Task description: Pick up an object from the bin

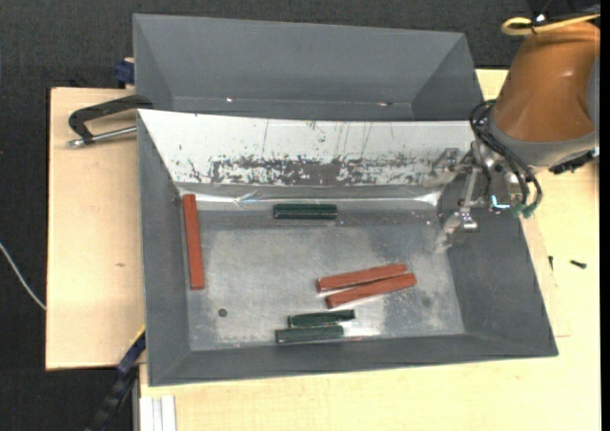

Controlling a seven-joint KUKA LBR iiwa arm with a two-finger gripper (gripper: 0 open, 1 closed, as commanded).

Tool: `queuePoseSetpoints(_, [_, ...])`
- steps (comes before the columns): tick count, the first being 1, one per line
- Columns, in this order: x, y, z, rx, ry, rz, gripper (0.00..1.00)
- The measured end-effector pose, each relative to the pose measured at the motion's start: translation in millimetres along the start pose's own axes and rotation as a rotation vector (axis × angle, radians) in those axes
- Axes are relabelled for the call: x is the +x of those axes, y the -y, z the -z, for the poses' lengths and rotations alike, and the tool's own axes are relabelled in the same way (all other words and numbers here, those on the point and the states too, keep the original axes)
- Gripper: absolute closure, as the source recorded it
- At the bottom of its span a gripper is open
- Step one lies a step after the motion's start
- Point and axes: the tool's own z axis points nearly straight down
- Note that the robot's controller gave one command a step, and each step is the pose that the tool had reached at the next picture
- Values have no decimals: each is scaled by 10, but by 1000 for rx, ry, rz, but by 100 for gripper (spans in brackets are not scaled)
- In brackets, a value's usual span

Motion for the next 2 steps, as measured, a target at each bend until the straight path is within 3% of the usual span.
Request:
queuePoseSetpoints(1, [-18,-4,49,1,9,2,0])
queuePoseSetpoints(2, [280,-556,-720,2,11,89,0])
